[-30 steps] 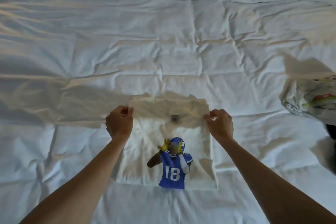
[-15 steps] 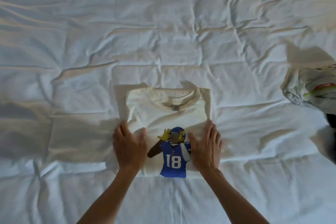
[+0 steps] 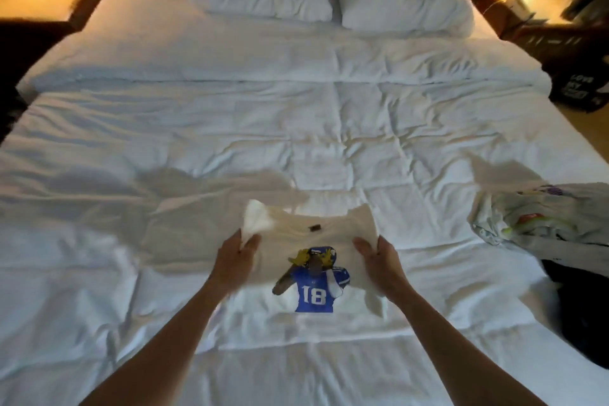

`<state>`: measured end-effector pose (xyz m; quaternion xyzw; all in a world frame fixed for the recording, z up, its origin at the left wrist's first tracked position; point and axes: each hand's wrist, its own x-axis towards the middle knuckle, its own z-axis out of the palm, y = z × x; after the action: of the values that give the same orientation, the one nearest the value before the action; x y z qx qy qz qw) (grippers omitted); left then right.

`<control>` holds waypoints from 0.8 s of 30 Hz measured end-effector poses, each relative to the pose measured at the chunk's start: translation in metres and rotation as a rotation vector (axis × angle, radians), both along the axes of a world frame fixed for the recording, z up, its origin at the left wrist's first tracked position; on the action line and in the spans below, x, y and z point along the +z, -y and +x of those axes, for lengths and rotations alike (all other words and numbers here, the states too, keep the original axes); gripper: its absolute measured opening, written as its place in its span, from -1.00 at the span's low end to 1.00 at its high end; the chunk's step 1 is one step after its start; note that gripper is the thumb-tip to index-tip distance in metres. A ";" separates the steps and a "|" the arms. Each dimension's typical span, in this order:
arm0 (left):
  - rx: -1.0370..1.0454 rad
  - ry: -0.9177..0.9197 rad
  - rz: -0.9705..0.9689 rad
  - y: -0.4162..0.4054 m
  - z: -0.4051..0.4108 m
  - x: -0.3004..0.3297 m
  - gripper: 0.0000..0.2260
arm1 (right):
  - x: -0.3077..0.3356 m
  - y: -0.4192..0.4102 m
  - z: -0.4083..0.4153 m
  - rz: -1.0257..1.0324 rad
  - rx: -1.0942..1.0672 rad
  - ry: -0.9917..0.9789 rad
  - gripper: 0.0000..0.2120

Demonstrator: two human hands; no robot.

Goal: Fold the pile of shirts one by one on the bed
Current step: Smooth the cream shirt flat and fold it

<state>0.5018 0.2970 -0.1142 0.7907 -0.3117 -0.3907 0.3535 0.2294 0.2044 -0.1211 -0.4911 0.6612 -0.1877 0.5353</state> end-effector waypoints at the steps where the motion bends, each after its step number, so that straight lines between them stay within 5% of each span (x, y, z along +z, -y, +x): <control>1: 0.004 -0.014 -0.032 0.004 0.005 0.028 -0.87 | 0.024 0.008 0.002 -0.032 0.003 0.025 -0.47; 8: -0.019 0.128 -0.244 0.012 0.046 0.247 -0.71 | 0.267 0.024 0.042 -0.257 0.065 0.140 -0.83; 14: 0.038 0.224 -0.392 -0.006 0.075 0.420 -0.67 | 0.444 0.025 0.078 -0.419 0.196 0.294 -0.74; 24: 0.367 0.394 -0.494 -0.158 0.144 0.551 -0.73 | 0.571 -0.049 0.188 -0.510 0.487 0.511 -0.70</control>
<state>0.6455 0.4552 0.4364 0.7844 -0.3117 -0.0741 0.5311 0.4173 0.2531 0.4496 -0.6871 0.3047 -0.3288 0.5718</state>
